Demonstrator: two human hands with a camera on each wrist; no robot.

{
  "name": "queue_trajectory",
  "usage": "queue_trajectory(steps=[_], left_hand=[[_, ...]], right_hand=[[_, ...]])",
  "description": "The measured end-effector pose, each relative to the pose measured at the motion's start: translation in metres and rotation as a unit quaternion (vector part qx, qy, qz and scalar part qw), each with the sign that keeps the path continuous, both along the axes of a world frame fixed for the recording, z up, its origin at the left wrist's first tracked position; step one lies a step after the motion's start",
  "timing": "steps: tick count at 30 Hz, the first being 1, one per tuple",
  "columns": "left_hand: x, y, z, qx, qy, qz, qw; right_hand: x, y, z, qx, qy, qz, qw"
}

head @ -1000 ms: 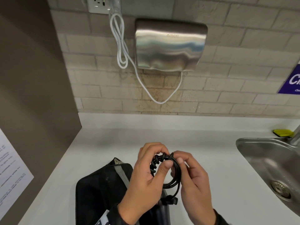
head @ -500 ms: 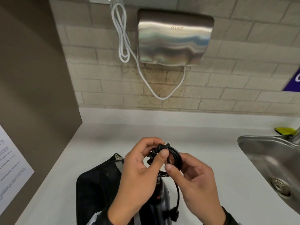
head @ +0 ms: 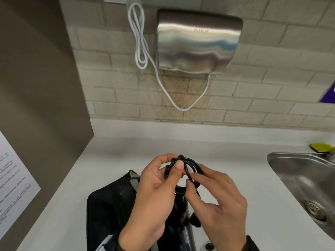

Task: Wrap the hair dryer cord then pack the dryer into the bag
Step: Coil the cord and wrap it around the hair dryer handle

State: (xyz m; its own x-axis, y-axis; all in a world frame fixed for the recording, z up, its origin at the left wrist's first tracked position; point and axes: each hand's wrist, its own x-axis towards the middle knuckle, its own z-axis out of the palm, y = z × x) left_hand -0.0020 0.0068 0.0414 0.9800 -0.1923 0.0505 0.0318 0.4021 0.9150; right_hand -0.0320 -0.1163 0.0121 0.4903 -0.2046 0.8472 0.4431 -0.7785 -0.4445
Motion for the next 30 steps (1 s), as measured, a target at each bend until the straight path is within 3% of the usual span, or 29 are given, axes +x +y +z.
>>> queue_trajectory(steps=[3, 6, 9, 13, 16, 20, 22, 25, 30], left_hand=[[0.0, -0.001, 0.0, -0.025, 0.012, -0.002, 1.0], [0.002, -0.001, 0.0, -0.014, -0.005, -0.002, 1.0], [0.007, -0.003, -0.003, 0.009, -0.042, 0.009, 0.999], [0.009, -0.008, -0.006, 0.054, -0.097, 0.008, 0.994], [0.014, -0.009, -0.005, 0.074, -0.11, 0.016, 0.991], [0.018, -0.004, -0.003, 0.085, -0.121, 0.029, 0.989], [0.016, -0.004, -0.002, 0.097, -0.125, 0.027, 0.987], [0.013, -0.006, -0.002, 0.091, -0.125, 0.011, 0.988], [0.004, -0.011, -0.003, 0.076, -0.129, -0.02, 0.989]], right_hand=[[-0.001, 0.008, -0.006, -0.033, 0.0, -0.047, 0.998], [-0.01, 0.014, 0.005, 0.083, 0.12, 0.032, 0.989], [-0.012, 0.006, 0.018, 0.267, 0.271, 0.157, 0.911], [-0.015, -0.013, 0.026, 0.395, 0.32, 0.263, 0.82], [-0.024, -0.021, 0.03, 0.417, 0.32, 0.281, 0.803], [-0.039, -0.036, 0.035, 0.402, 0.325, 0.271, 0.812], [-0.043, -0.038, 0.034, 0.432, 0.318, 0.306, 0.786], [-0.043, -0.033, 0.033, 0.502, 0.278, 0.336, 0.747], [-0.035, -0.02, 0.033, 0.542, 0.163, 0.357, 0.743]])
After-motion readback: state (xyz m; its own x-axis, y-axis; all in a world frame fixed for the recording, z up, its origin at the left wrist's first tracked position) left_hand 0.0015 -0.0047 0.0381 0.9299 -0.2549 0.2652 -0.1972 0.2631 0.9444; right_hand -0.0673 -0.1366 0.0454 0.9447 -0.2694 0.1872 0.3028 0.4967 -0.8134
